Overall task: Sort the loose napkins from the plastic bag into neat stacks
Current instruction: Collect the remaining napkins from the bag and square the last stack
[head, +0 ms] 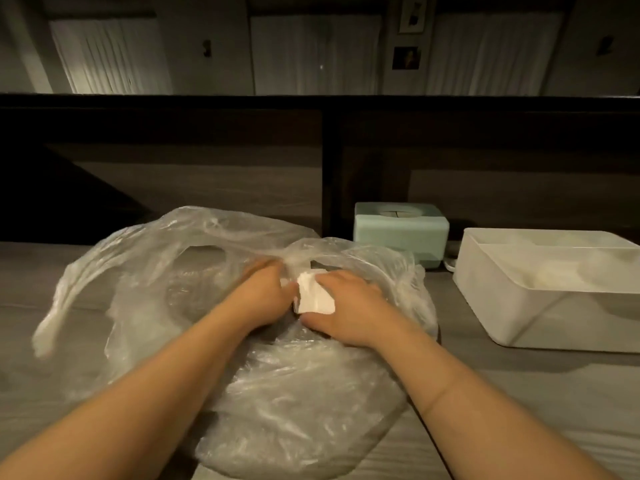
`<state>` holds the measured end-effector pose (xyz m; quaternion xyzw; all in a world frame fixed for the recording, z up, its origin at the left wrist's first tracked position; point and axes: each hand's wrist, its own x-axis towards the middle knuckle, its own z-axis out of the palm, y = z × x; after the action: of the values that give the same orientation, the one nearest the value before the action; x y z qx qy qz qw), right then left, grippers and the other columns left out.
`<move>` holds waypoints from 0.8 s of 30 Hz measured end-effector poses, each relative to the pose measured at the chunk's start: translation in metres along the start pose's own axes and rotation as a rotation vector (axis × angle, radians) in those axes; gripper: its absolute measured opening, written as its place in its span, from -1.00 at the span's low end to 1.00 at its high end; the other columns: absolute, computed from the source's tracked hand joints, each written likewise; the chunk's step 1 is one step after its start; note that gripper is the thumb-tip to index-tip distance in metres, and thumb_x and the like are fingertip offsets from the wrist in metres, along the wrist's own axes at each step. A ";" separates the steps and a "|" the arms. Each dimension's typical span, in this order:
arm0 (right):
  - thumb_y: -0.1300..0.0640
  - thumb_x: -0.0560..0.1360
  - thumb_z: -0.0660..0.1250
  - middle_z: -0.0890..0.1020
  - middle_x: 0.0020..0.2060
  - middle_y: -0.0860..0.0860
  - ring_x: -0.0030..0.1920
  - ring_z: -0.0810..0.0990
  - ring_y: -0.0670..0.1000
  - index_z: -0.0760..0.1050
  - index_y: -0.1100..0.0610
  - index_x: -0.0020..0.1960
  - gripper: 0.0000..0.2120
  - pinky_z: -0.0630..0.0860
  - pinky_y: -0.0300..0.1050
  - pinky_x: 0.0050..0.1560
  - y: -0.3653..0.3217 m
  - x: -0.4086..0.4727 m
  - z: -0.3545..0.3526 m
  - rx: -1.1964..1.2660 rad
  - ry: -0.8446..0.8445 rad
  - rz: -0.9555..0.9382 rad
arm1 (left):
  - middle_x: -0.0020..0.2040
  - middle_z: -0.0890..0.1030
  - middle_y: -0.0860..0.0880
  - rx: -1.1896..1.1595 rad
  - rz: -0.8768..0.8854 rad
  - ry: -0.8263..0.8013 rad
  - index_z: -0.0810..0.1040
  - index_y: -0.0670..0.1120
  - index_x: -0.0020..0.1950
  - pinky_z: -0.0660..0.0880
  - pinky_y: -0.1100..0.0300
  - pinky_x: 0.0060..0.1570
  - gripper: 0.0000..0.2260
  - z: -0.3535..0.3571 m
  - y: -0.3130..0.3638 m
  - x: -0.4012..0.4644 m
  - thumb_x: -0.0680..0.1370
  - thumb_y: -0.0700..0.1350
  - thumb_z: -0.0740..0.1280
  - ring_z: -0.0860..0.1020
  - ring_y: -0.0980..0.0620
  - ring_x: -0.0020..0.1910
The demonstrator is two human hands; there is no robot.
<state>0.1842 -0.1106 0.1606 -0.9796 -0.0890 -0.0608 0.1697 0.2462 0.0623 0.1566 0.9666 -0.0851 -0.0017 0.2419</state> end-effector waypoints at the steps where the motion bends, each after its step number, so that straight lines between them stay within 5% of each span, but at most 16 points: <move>1: -0.31 0.44 0.40 0.46 0.40 -0.06 0.42 0.38 0.05 0.34 -0.09 0.49 -0.30 0.34 0.11 0.40 0.001 0.000 -0.001 -0.003 -0.007 0.006 | 0.61 0.29 -0.04 0.000 0.009 -0.022 0.27 -0.02 0.61 0.24 0.02 0.49 -0.45 0.005 -0.004 0.002 0.64 0.12 0.21 0.27 -0.08 0.56; 4: -0.19 0.47 0.41 0.50 0.33 -0.02 0.35 0.44 0.07 0.35 -0.09 0.49 -0.37 0.38 0.08 0.37 0.006 0.001 -0.003 -0.003 0.000 -0.002 | 0.67 0.13 0.06 0.111 0.065 -0.057 0.15 0.11 0.65 0.03 -0.04 0.57 -0.41 0.008 -0.008 0.007 0.63 0.16 0.15 0.06 -0.06 0.64; 7: -0.11 0.52 0.37 0.51 0.35 -0.03 0.32 0.47 0.06 0.35 -0.08 0.51 -0.41 0.42 0.02 0.34 0.011 0.005 0.001 -0.048 0.068 -0.009 | 0.64 0.18 0.12 0.125 0.110 -0.074 0.20 0.19 0.61 0.06 -0.04 0.50 -0.40 0.004 -0.009 0.009 0.56 0.16 0.21 0.09 -0.04 0.59; 13: -0.49 0.34 0.33 0.56 0.27 -0.07 0.28 0.50 0.02 0.43 -0.13 0.43 -0.24 0.46 0.02 0.28 0.008 0.013 0.013 -0.124 0.153 0.004 | 0.59 0.28 0.15 0.119 0.166 -0.024 0.24 0.24 0.59 0.12 0.00 0.45 -0.38 0.000 -0.007 0.006 0.52 0.19 0.28 0.16 -0.02 0.53; 20: 0.03 0.51 0.32 0.65 0.00 -0.05 0.03 0.58 0.04 0.59 -0.05 0.19 -0.73 0.54 0.00 0.04 0.010 0.020 0.018 -0.067 0.251 -0.006 | 0.14 0.52 0.29 0.021 0.214 0.017 0.51 0.36 0.17 0.40 -0.05 0.34 -0.59 0.002 -0.013 0.010 0.34 0.34 0.22 0.41 0.03 0.29; 24: 0.07 0.55 0.33 0.64 -0.08 -0.05 -0.09 0.56 0.01 0.61 -0.04 0.14 -0.81 0.49 -0.05 -0.09 0.015 0.017 0.009 0.036 0.313 0.036 | -0.01 0.63 0.18 -0.052 0.222 0.083 0.54 0.26 0.02 0.52 0.10 0.00 -0.90 0.004 -0.012 0.011 0.52 0.10 0.35 0.57 0.09 -0.01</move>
<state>0.2050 -0.1189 0.1494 -0.9563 -0.0451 -0.2080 0.2003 0.2590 0.0686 0.1480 0.9438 -0.1816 0.0628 0.2689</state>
